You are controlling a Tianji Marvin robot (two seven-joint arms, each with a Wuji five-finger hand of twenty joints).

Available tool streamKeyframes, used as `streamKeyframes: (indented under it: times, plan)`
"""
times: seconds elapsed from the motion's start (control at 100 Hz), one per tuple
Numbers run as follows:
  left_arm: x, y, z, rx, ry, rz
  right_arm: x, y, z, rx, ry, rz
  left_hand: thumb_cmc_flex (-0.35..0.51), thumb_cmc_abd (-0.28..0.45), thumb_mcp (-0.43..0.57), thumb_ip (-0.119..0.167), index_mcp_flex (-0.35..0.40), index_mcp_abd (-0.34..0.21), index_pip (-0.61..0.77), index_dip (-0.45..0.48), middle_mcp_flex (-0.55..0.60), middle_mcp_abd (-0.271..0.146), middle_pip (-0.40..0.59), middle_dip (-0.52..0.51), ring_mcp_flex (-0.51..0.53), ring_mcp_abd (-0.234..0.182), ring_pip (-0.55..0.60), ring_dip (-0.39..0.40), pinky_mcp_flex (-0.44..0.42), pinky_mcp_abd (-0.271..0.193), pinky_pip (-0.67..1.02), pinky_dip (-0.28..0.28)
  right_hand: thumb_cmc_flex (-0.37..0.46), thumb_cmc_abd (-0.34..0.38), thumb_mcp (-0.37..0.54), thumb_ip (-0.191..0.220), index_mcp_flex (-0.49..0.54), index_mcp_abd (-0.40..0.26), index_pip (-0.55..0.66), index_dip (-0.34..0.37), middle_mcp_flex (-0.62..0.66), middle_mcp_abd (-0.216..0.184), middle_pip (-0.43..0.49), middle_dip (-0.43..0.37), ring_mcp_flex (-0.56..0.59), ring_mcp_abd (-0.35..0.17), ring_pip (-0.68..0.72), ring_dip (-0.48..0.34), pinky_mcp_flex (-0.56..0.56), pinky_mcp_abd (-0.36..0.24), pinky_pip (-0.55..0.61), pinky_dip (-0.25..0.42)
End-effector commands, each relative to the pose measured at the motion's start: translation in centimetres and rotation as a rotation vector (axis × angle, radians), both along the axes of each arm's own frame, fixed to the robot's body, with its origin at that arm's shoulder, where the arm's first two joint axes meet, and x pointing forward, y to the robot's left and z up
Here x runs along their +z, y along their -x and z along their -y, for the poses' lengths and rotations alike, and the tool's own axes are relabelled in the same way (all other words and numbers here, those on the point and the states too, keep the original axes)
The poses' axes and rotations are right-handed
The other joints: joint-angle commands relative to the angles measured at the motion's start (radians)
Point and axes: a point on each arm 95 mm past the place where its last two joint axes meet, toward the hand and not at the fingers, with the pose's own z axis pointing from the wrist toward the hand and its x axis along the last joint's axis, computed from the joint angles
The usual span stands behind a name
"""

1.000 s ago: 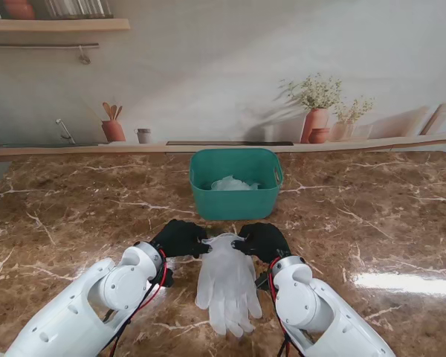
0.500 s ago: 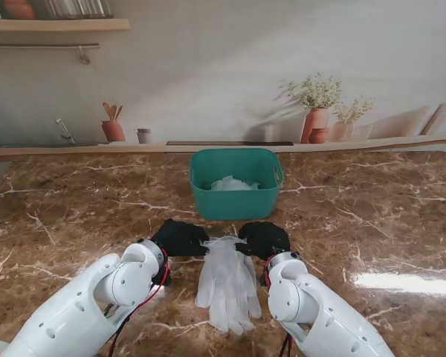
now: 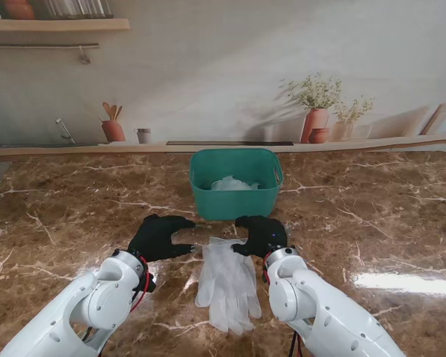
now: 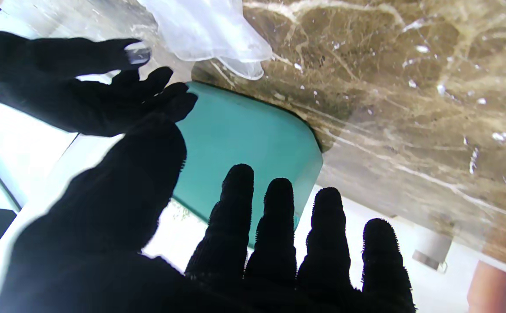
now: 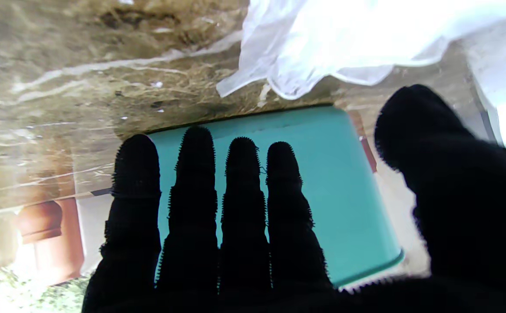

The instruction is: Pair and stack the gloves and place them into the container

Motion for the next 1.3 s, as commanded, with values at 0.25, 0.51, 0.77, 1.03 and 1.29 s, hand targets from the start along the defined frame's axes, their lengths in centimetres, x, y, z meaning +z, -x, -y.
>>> streamKeyframes:
  times: [0.25,0.51,0.77,1.03,1.29]
  plan:
    - [1.3,1.7,-0.8,0.013,0.030,0.062,-1.8,-1.0,-2.6,0.000,0.262,-0.037,-0.011,0.029,-0.065,0.014,0.038,-0.037,0.024,0.008,-0.007,-0.039,-0.021,-0.019,-0.021,-0.051,-0.039,-0.023,-0.010,0.008,-0.033,0.001,-0.009,-0.054,0.017,-0.012,-0.126,0.084,-0.081,-0.091,0.032,0.023,0.073,-0.014,0.145,-0.043,0.271,0.176,0.119,-0.093,0.341,0.109]
    - [1.6,2.0,-1.1,0.033,0.060,0.085,-3.6,0.0,-3.4,-0.006,0.251,-0.104,-0.006,0.033,-0.077,0.016,0.054,-0.048,0.031,0.012,0.004,-0.051,-0.028,-0.024,-0.014,-0.058,-0.042,-0.029,-0.014,0.006,-0.035,0.017,0.054,-0.253,0.158,-0.056,0.111,-0.047,0.131,-0.086,0.368,-0.170,0.574,0.471,0.326,-0.150,0.758,0.424,0.222,-0.060,0.471,0.091]
    - [1.5,2.0,-1.4,0.049,0.068,0.101,-3.8,1.1,-3.4,0.026,0.193,-0.098,-0.004,0.042,-0.086,0.017,0.065,-0.057,0.039,0.016,0.008,-0.057,-0.033,-0.026,-0.010,-0.062,-0.043,-0.033,-0.012,0.005,-0.037,0.025,0.225,-0.354,0.124,-0.236,0.381,-0.384,0.627,0.111,0.427,-0.186,0.629,0.793,0.215,-0.159,0.855,0.535,0.076,-0.030,0.389,0.156]
    - [1.5,2.1,-1.8,0.053,0.063,0.106,-2.3,1.1,-3.1,0.016,0.046,0.016,-0.001,0.055,-0.100,0.018,0.078,-0.062,0.050,0.021,0.016,-0.053,-0.035,-0.028,-0.008,-0.060,-0.044,-0.036,-0.018,0.014,-0.052,0.026,0.227,-0.270,0.099,-0.197,0.380,-0.355,0.625,0.018,0.424,-0.098,0.165,0.238,0.226,-0.097,0.373,0.227,0.116,-0.043,0.289,0.156]
    - [1.8,2.1,-2.2,0.062,0.063,0.117,0.5,-0.7,-1.7,-0.062,-0.052,0.127,0.005,0.093,-0.146,0.022,0.075,-0.064,0.056,0.025,-0.002,-0.040,-0.046,-0.033,-0.047,-0.059,-0.059,-0.042,-0.024,0.008,-0.104,0.021,0.233,-0.243,0.111,-0.194,0.407,-0.300,0.673,-0.087,0.613,-0.089,0.207,0.252,0.395,-0.105,0.465,0.260,0.231,-0.040,0.385,0.134]
